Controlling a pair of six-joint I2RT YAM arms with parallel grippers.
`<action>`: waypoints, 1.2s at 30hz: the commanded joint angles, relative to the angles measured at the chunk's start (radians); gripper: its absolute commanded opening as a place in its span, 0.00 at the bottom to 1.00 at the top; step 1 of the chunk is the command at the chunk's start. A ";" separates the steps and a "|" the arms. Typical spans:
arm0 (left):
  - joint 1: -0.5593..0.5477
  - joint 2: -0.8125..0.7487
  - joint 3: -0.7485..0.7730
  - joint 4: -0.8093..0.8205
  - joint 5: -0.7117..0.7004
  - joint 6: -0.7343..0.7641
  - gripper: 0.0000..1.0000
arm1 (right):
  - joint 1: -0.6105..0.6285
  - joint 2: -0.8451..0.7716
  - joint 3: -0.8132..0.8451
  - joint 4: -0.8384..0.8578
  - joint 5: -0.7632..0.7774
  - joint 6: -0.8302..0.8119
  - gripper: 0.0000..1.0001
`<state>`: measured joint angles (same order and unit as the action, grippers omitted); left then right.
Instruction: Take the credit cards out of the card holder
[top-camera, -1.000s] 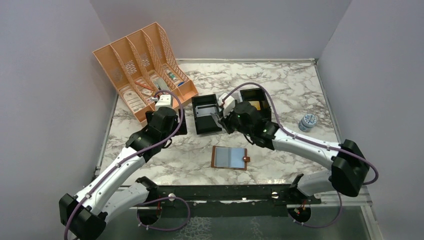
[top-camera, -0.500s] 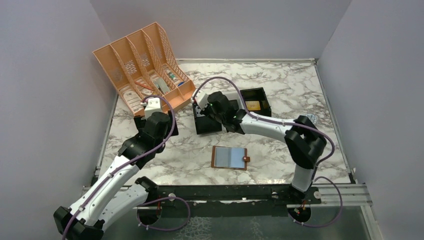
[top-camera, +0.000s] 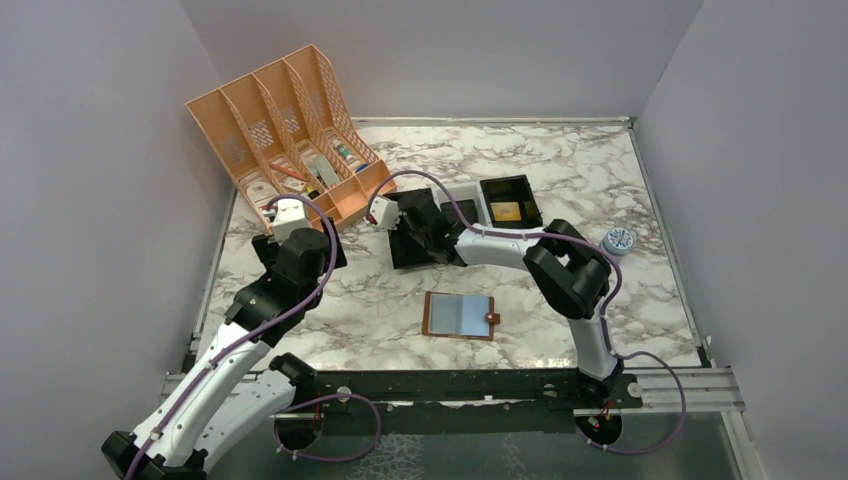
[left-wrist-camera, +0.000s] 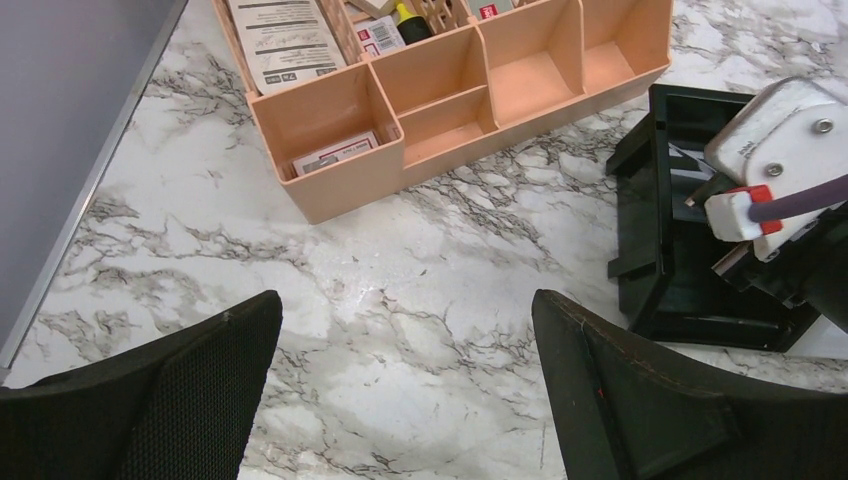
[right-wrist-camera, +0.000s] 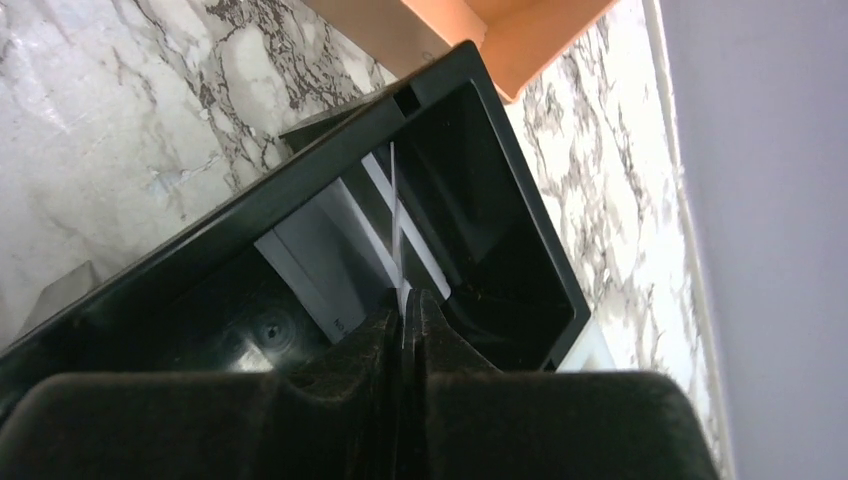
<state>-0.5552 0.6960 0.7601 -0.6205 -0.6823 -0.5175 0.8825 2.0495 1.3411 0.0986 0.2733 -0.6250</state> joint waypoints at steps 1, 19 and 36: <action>0.012 0.002 -0.006 -0.013 -0.025 0.001 0.99 | 0.004 0.059 0.057 0.066 0.015 -0.118 0.08; 0.028 0.031 -0.002 -0.013 0.012 0.013 0.99 | -0.020 0.011 0.070 -0.067 -0.076 -0.048 0.41; 0.031 0.026 -0.005 -0.012 0.019 0.010 0.99 | -0.025 -0.423 -0.235 -0.078 0.066 0.821 0.53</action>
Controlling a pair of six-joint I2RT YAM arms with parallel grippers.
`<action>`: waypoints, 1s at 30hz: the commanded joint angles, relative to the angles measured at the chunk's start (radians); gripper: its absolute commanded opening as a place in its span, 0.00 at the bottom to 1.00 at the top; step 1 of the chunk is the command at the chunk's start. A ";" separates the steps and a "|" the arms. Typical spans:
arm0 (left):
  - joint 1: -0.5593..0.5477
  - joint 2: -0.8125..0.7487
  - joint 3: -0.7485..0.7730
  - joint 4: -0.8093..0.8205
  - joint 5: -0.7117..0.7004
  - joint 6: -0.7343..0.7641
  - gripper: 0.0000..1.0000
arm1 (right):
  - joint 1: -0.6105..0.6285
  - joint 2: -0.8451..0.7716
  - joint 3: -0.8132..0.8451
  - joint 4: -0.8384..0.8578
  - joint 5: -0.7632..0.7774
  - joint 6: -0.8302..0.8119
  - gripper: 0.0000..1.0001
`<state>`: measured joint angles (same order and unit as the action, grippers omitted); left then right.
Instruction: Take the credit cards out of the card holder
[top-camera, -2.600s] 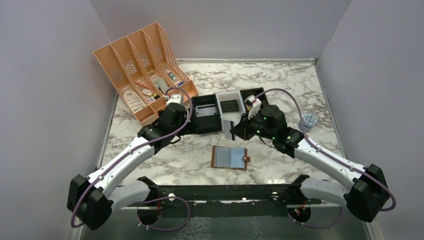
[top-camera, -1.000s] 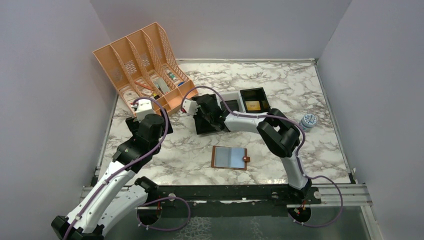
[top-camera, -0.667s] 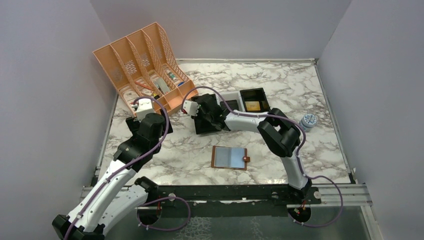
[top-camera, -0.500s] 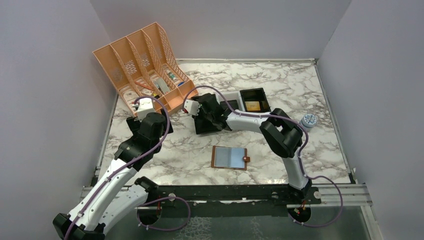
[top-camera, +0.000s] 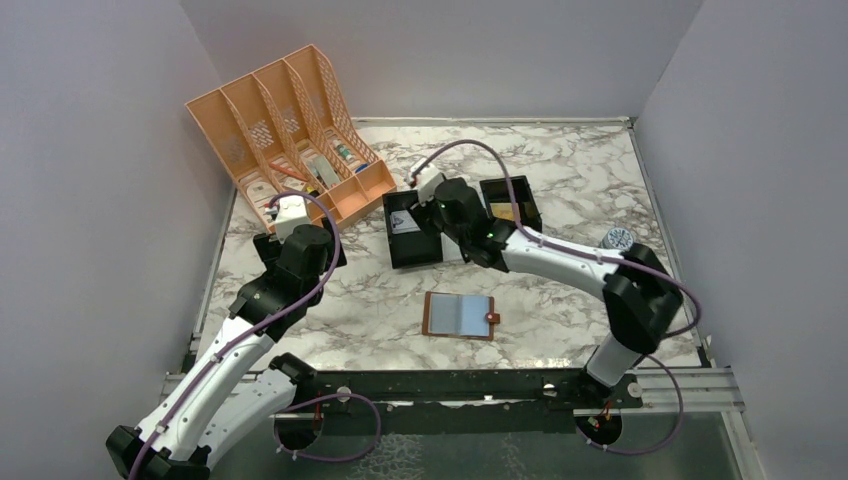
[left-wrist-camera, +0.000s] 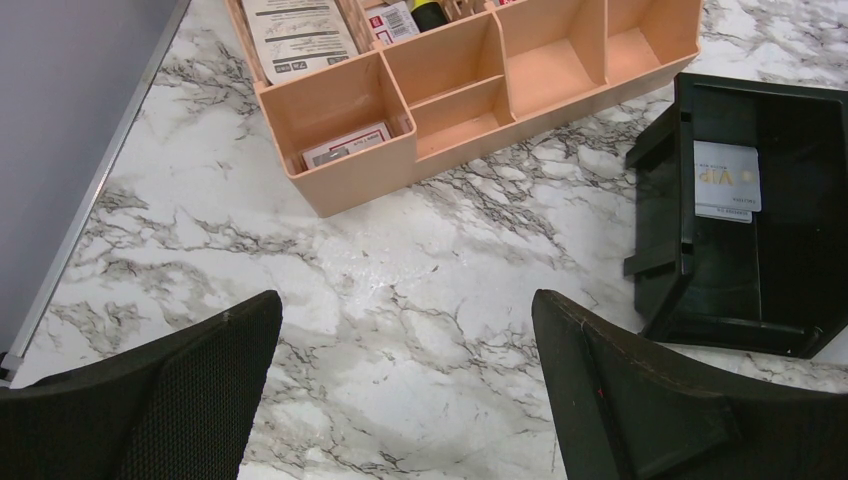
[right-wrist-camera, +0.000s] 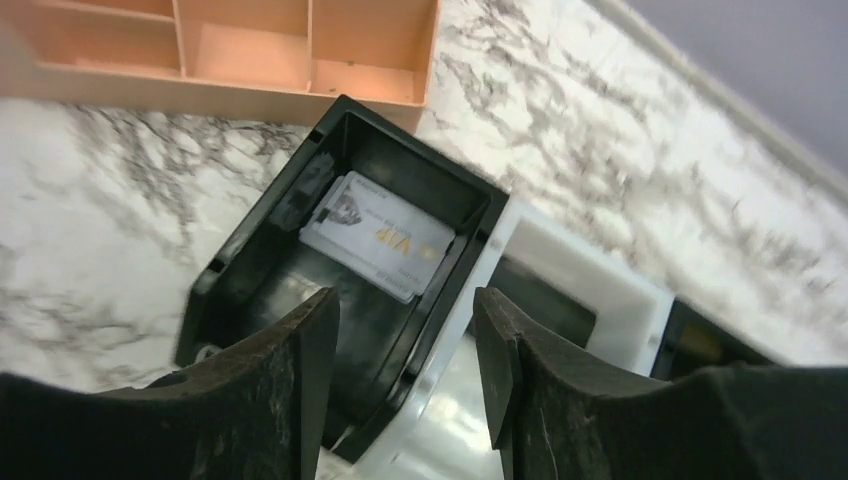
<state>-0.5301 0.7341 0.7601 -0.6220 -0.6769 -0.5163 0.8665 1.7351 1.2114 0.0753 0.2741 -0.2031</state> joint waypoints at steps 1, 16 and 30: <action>0.006 -0.013 -0.005 -0.010 0.014 0.008 0.99 | -0.010 -0.136 -0.131 -0.093 0.045 0.470 0.52; 0.008 -0.013 -0.007 -0.010 0.010 0.010 0.99 | 0.205 -0.218 -0.261 -0.498 0.211 0.901 0.41; 0.010 -0.013 -0.007 -0.010 0.006 0.010 0.99 | 0.295 -0.136 -0.261 -0.491 0.178 0.974 0.41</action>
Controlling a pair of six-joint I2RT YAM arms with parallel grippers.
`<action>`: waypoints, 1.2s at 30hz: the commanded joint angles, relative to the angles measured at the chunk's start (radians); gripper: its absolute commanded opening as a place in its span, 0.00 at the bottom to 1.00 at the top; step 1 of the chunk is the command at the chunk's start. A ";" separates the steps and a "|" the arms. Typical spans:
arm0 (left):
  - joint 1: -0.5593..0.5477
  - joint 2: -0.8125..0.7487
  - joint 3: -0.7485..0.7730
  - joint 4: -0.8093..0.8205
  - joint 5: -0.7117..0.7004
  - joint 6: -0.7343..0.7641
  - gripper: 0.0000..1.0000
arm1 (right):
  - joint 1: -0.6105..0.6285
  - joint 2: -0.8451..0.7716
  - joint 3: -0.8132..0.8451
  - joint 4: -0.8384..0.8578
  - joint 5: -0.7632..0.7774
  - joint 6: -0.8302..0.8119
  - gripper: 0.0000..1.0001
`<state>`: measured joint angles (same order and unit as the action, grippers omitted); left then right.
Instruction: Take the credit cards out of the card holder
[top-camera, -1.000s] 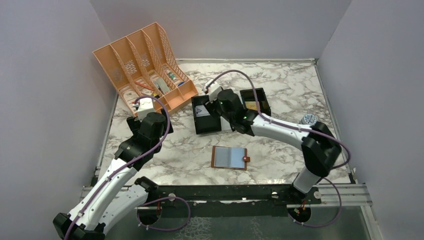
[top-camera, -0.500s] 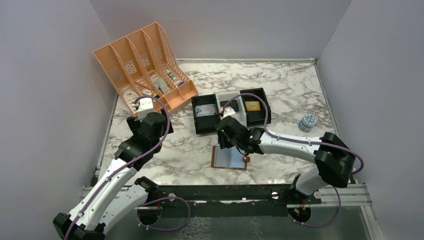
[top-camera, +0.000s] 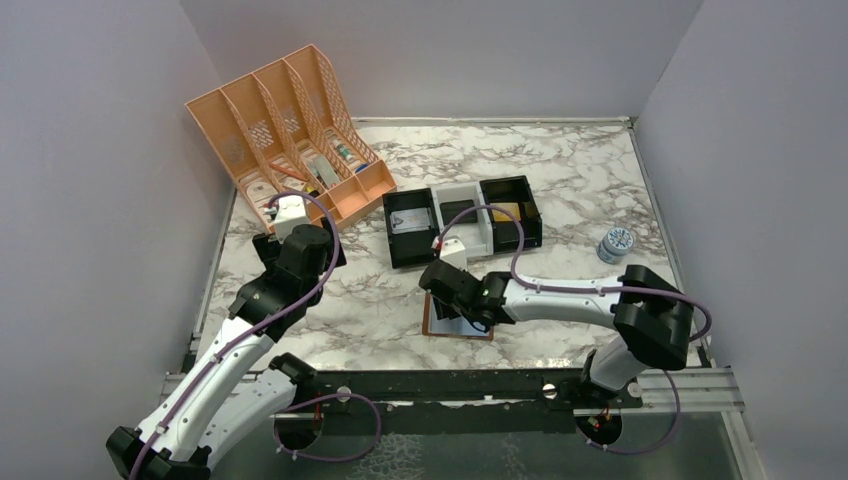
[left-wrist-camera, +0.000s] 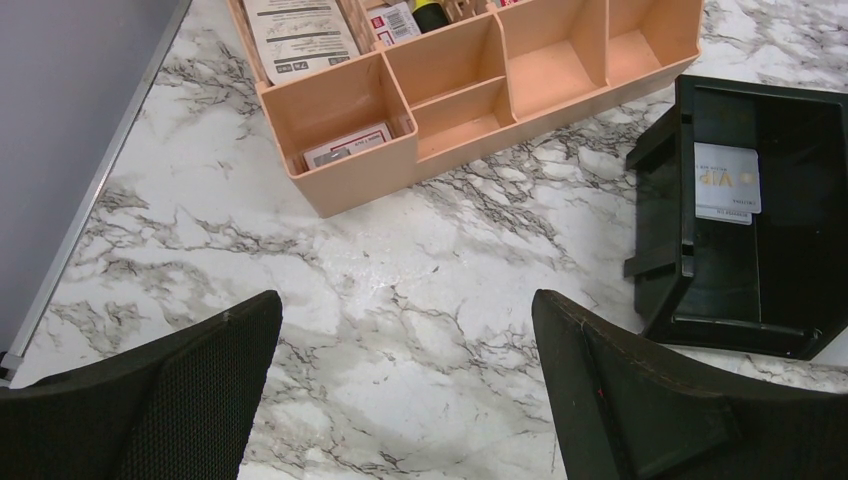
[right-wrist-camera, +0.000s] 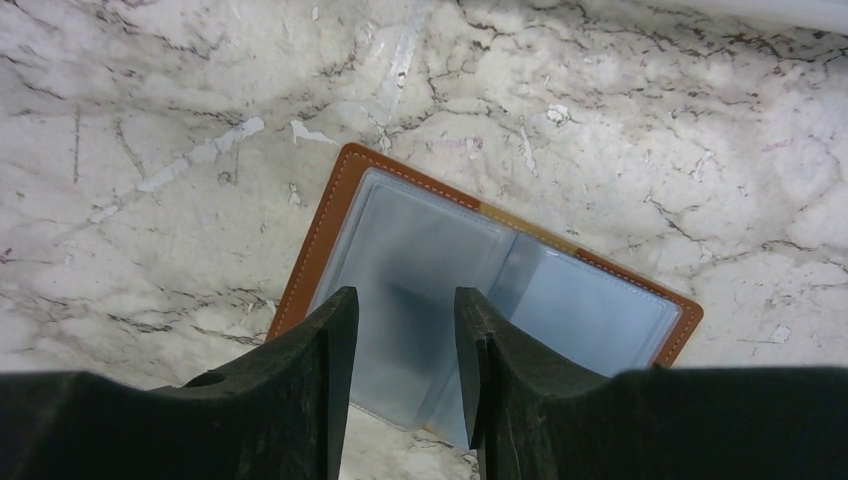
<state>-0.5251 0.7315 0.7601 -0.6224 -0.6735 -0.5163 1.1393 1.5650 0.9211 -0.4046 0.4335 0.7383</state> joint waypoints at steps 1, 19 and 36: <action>0.005 -0.011 -0.007 -0.010 0.002 0.010 0.99 | 0.024 0.041 0.031 -0.007 0.015 0.031 0.42; 0.006 -0.004 -0.007 -0.010 0.010 0.012 0.99 | 0.040 0.172 0.057 -0.065 0.005 0.062 0.46; 0.007 0.009 -0.007 -0.011 0.026 0.015 0.99 | 0.039 0.088 -0.018 0.073 -0.066 0.030 0.15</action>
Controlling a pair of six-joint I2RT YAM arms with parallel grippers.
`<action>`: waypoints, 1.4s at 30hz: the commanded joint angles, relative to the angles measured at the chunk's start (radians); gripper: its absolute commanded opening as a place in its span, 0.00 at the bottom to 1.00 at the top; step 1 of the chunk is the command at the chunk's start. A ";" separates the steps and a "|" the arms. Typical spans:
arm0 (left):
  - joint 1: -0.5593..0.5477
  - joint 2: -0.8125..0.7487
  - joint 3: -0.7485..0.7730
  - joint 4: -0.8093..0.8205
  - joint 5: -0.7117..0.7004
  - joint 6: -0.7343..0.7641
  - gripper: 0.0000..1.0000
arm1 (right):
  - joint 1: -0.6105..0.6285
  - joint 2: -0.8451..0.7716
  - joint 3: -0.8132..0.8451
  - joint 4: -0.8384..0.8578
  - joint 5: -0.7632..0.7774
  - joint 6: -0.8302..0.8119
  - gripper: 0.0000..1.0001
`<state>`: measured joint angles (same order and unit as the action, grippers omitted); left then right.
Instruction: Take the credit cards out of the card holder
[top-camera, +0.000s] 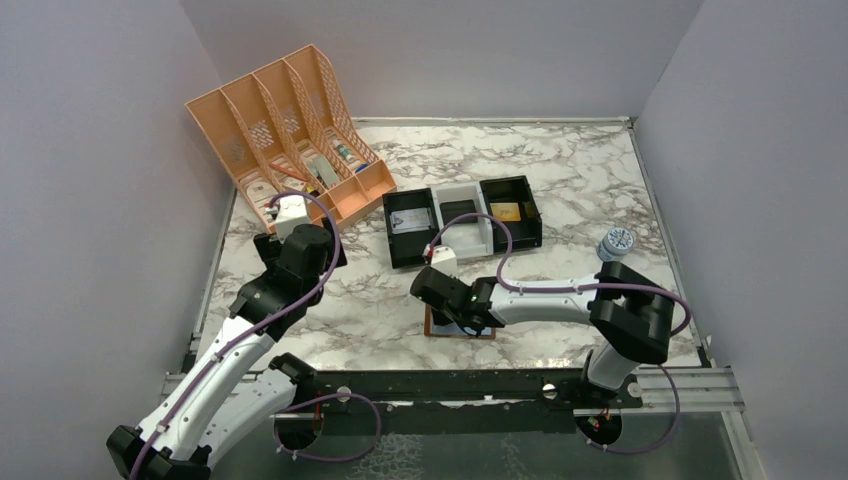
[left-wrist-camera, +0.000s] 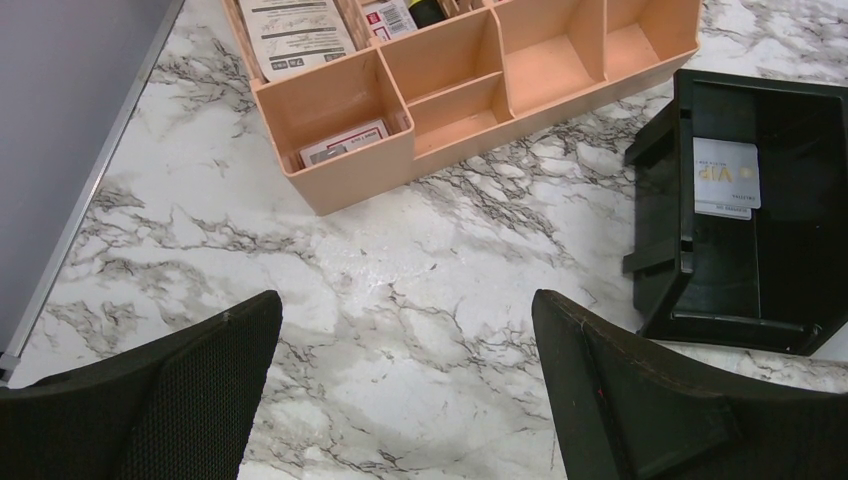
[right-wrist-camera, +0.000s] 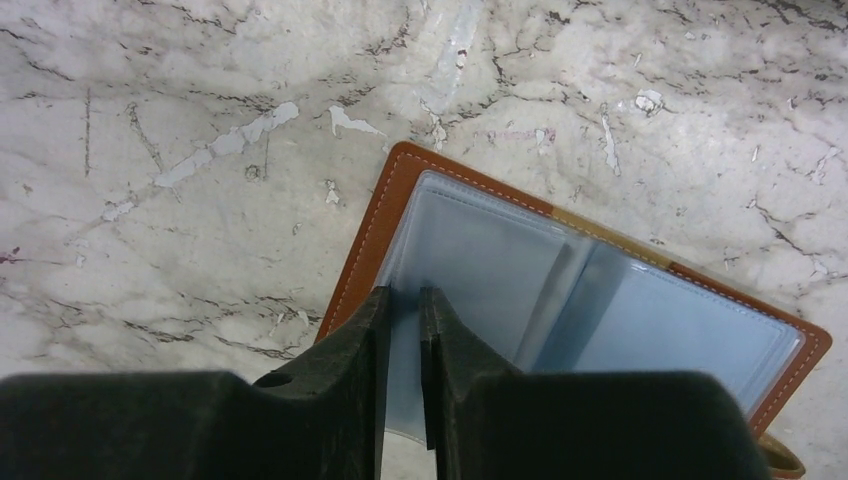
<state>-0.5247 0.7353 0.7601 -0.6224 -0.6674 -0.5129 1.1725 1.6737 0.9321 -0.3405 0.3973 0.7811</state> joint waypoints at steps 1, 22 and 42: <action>0.006 0.007 -0.007 -0.010 0.022 0.011 0.99 | 0.006 -0.024 -0.029 0.012 -0.031 -0.017 0.14; 0.006 0.015 -0.007 -0.008 0.035 0.016 0.99 | -0.091 -0.289 -0.152 0.200 -0.318 -0.094 0.01; 0.007 0.038 -0.007 -0.007 0.049 0.019 0.99 | -0.312 -0.299 -0.292 0.301 -0.512 -0.239 0.03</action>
<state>-0.5247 0.7700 0.7601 -0.6220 -0.6357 -0.5049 0.8940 1.3754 0.6380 -0.0586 -0.0750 0.6407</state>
